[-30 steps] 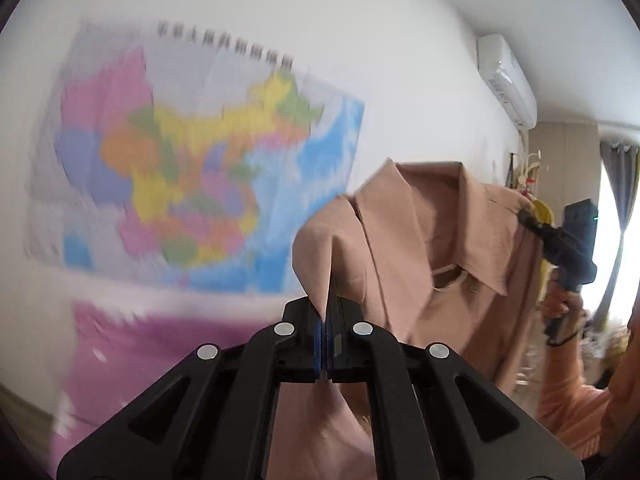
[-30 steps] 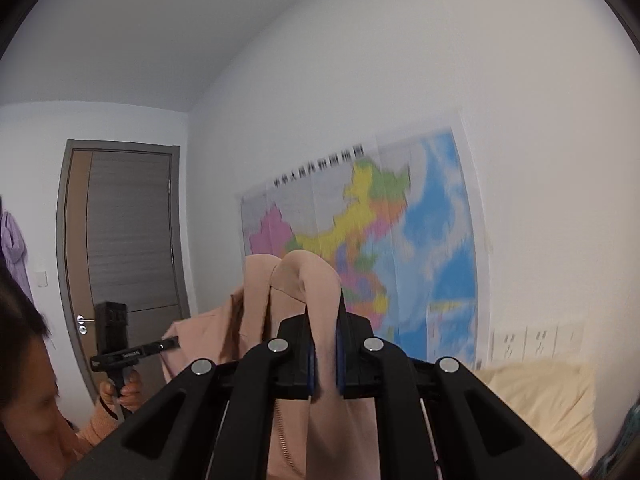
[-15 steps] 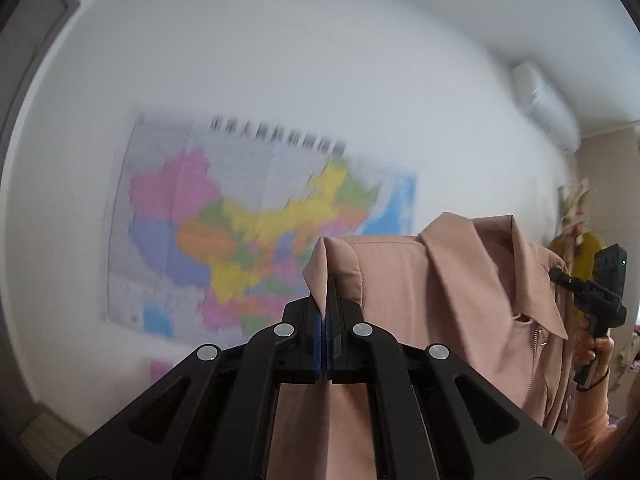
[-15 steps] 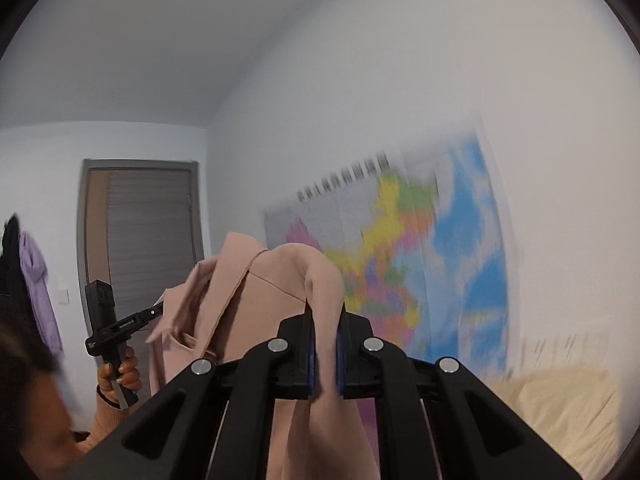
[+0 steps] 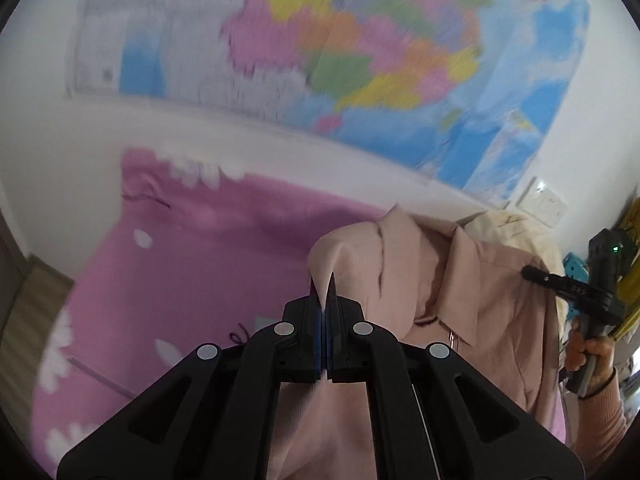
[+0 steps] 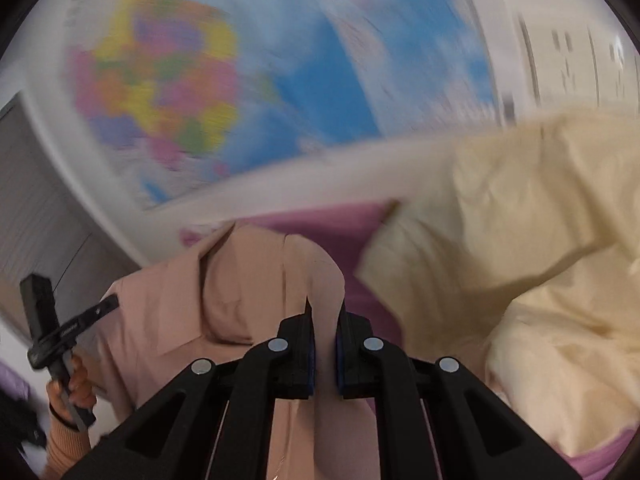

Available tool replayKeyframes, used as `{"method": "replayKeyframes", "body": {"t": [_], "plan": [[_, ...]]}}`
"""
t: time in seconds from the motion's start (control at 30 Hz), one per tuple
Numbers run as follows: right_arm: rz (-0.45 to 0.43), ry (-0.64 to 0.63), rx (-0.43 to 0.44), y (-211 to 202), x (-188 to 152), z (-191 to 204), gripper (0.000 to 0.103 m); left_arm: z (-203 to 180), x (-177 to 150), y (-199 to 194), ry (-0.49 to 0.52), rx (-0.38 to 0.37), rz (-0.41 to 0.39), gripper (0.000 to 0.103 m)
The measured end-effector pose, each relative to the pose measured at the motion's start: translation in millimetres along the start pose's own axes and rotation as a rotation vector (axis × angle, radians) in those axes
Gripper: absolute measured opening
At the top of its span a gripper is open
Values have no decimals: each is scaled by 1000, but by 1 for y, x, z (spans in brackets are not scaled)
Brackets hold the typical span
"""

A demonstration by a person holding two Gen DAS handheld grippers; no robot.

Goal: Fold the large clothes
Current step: 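Lay the pink jacket flat on the bed and open both tools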

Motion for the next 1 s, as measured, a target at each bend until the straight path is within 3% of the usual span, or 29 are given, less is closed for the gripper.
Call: {"method": "replayKeyframes", "body": {"t": [0.23, 0.3, 0.4, 0.5, 0.63, 0.67, 0.7, 0.73, 0.83, 0.9, 1.0], "plan": [[-8, 13, -31, 14, 20, -16, 7, 14, 21, 38, -28, 1, 25, 2], [-24, 57, -15, 17, 35, -25, 7, 16, 33, 44, -45, -17, 15, 2], [-51, 47, -58, 27, 48, -35, 7, 17, 42, 57, -58, -23, -12, 2], [-4, 29, -98, 48, 43, -45, 7, 17, 31, 91, -31, 2, 52, 3], [31, -3, -116, 63, 28, -48, 11, 28, -4, 137, 9, 91, 159, 7], [33, -26, -127, 65, 27, -45, 12, 32, -9, 141, 11, 113, 167, 11], [34, -54, -142, 63, 27, -43, 17, 36, -13, 143, 7, 129, 177, 33], [34, -64, -149, 64, 30, -41, 21, 39, -14, 143, -10, 134, 185, 62], [17, -124, -187, 54, 37, -36, 60, 38, -4, 123, 19, 156, 130, 70], [-15, -140, -227, 30, 41, -42, 77, 32, 5, 103, 51, 159, 86, 76], [-66, -128, -190, -13, 43, -52, 79, 20, 15, 67, 86, 132, 15, 83]]}}
Point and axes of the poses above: each gripper's, at about its wrist camera, not at the fingertips, and y roughly the way its jaws point, z to its left, x to its top, the point moved 4 cm from there along y, roughly the way its jaws point, and after that the axes turned 8 degrees about -z, right-handed, at the moved point
